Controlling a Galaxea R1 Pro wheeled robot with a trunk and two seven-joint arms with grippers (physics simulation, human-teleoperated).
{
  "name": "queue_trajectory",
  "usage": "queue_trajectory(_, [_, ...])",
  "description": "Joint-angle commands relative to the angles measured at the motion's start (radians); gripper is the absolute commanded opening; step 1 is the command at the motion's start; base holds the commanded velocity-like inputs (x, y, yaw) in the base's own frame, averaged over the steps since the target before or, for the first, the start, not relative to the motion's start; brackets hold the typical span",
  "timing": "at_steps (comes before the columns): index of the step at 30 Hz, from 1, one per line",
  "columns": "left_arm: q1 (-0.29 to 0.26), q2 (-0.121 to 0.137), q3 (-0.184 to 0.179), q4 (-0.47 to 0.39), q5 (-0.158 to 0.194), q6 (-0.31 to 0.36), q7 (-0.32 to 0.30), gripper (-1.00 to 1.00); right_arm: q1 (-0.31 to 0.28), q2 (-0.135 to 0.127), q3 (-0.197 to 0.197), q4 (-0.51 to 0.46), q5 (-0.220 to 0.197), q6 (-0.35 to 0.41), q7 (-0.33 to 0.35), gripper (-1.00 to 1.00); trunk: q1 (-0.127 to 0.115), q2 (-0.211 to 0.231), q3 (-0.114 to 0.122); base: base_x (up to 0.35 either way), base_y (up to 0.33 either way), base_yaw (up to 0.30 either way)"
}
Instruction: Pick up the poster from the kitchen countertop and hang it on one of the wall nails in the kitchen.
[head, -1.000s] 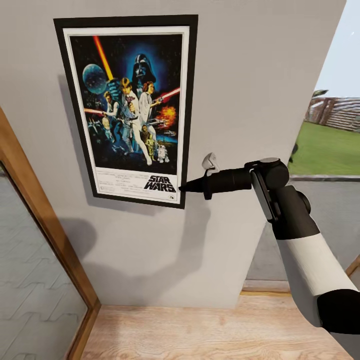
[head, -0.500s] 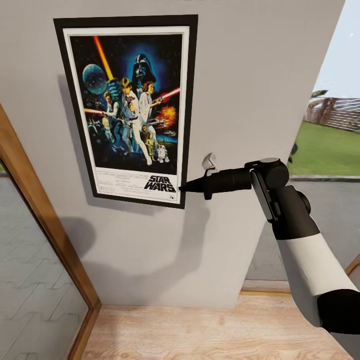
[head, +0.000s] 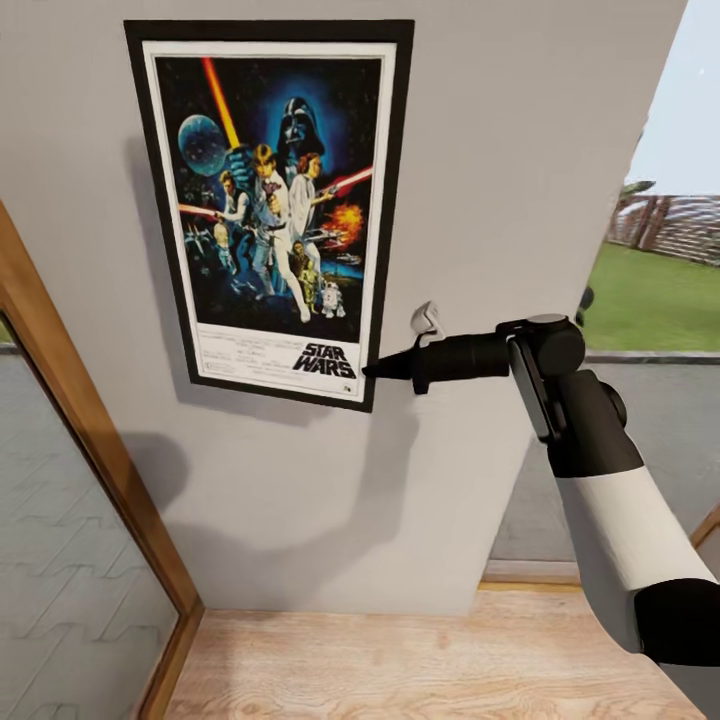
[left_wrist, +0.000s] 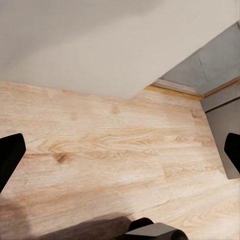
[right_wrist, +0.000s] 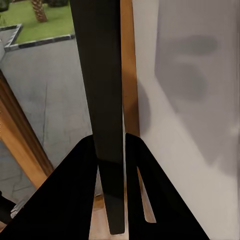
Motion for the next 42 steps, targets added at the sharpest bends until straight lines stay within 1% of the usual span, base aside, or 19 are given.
queue_trajectory(1, [-0.001,0.000,-0.008,0.000,0.008,-0.005,-0.002,1.00,-0.001,0.000,-0.002,0.000,-0.002,0.009,0.003,-1.00,-0.003,0.005,0.001,0.000,0.000,0.000])
queue_trajectory(2, [-0.001,0.000,-0.009,0.000,0.008,-0.005,-0.002,1.00,-0.001,0.000,-0.003,0.000,-0.002,0.009,0.003,-1.00,-0.007,0.012,0.004,0.000,0.000,0.000])
queue_trajectory(14, [-0.001,0.000,-0.009,0.000,0.008,-0.005,-0.002,1.00,-0.001,0.000,-0.007,0.000,-0.004,0.013,0.004,-1.00,-0.007,0.012,0.004,0.000,0.000,0.000])
queue_trajectory(17, [-0.001,0.000,-0.009,0.000,0.008,-0.005,-0.002,1.00,-0.001,0.000,-0.008,0.000,-0.004,0.047,0.004,-1.00,-0.007,0.012,0.004,0.000,0.000,0.000])
queue_trajectory(23, [-0.001,0.000,-0.009,0.000,0.008,-0.005,-0.002,1.00,-0.001,0.000,-0.008,-0.002,-0.004,0.070,0.004,-1.00,-0.007,0.012,0.004,0.000,0.000,0.000])
queue_trajectory(42, [-0.001,0.000,-0.008,0.000,0.008,-0.005,-0.002,1.00,-0.001,0.000,-0.008,-0.011,-0.007,0.073,0.007,-1.00,-0.007,0.012,0.004,0.000,0.000,0.000])
